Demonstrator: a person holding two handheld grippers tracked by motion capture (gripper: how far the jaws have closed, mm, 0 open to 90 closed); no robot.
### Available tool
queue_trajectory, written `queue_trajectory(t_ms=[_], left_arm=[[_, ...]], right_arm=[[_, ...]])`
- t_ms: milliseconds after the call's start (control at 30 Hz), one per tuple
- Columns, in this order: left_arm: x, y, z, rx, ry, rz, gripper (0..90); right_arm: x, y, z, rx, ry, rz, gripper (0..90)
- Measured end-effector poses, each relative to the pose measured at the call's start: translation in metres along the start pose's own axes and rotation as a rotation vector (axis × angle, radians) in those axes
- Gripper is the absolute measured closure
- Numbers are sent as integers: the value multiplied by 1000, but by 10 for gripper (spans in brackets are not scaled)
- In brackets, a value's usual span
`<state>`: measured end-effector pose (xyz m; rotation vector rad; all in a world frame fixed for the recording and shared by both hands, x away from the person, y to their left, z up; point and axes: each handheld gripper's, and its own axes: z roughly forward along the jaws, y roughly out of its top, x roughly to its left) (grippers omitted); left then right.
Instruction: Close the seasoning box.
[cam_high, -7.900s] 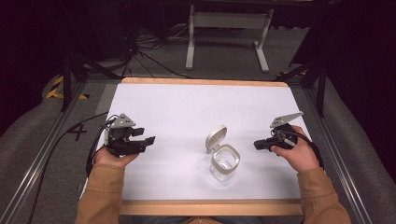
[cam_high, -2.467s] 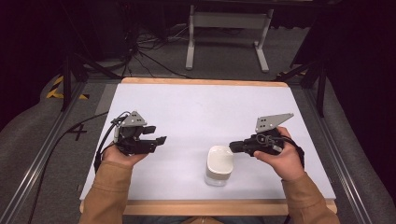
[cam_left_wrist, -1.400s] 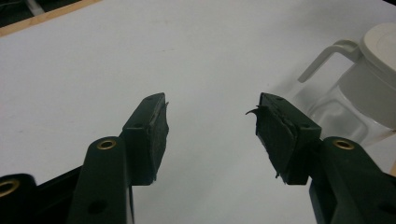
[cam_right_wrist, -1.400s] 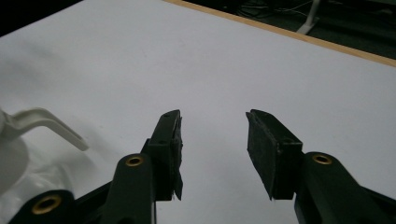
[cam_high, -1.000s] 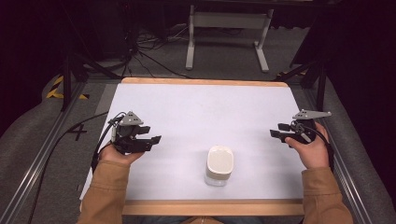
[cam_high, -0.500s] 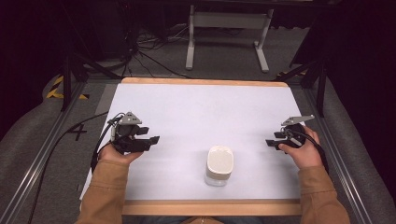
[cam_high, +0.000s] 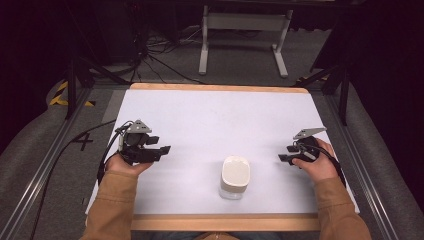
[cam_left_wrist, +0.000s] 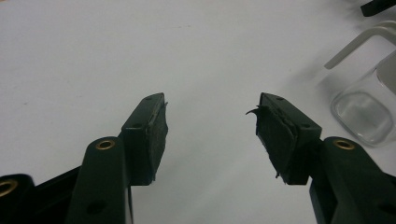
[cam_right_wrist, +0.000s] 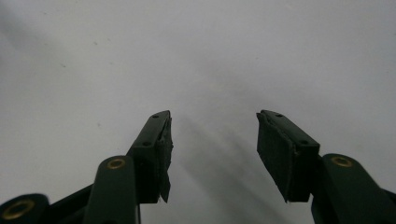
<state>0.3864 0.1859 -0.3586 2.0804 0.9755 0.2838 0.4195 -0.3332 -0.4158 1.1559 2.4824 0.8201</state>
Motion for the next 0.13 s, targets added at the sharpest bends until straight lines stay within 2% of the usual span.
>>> queue_trajectory(t_ms=[133], left_arm=[[0, 0, -1, 2, -1, -2, 432]], right_arm=[[2, 1, 3, 6, 0, -8, 460]])
